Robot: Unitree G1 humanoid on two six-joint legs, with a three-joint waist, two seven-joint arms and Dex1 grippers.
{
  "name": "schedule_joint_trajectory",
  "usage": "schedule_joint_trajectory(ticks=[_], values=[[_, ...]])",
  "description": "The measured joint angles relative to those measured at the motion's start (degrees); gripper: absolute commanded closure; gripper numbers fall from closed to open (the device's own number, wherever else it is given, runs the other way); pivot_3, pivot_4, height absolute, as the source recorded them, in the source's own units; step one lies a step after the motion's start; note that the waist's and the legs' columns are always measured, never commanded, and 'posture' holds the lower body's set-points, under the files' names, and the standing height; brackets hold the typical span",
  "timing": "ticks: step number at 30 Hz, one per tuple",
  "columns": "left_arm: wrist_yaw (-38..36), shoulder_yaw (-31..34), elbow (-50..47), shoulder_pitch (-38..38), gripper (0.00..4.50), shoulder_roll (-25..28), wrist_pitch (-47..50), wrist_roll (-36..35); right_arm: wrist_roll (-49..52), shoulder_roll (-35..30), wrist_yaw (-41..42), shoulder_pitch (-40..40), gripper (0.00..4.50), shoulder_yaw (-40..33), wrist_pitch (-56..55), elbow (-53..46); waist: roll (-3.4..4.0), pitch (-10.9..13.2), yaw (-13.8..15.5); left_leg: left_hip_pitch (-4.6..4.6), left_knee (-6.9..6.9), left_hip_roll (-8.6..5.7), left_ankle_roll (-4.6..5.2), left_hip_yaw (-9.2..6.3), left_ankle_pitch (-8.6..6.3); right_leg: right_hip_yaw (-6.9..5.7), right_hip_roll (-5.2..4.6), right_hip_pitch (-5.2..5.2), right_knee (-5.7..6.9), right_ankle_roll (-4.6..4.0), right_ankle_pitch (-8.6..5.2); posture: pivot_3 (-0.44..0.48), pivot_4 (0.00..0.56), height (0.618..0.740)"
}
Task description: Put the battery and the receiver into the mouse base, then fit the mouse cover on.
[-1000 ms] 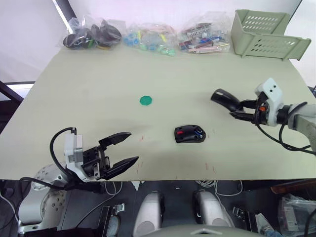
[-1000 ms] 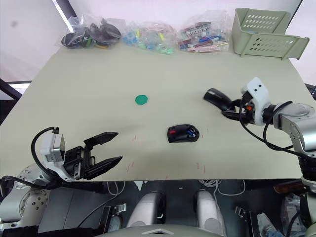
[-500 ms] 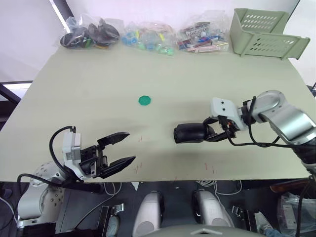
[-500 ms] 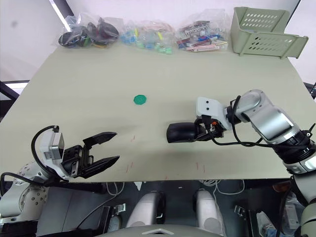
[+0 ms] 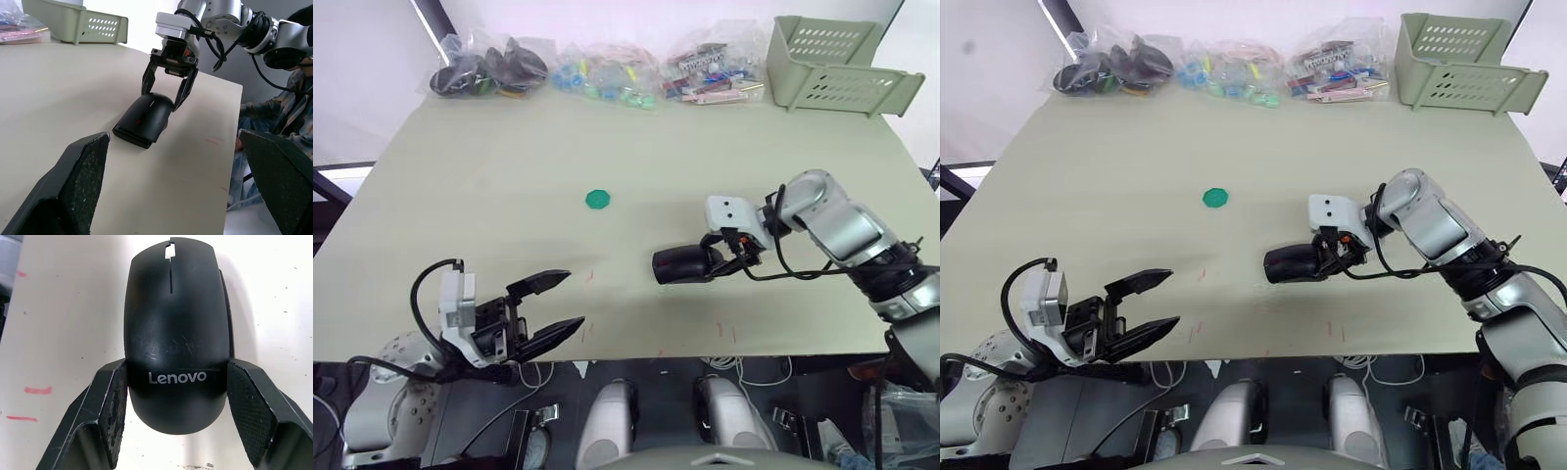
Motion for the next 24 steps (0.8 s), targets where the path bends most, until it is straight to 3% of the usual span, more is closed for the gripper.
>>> schedule_joint_trajectory(ticks=[24], values=[[1.14,0.03,-0.82,0.53,0.0,-0.01,0.0,-0.42,-3.84,0.8,2.33,-0.86,1.72,0.26,5.76,-0.39,0.0,0.0,0.01,0.01,0.01,-0.01,-0.01,0.05,0.0,-0.01,0.02,0.0,0.05,-0.02,0.0,0.0,0.15,0.74]])
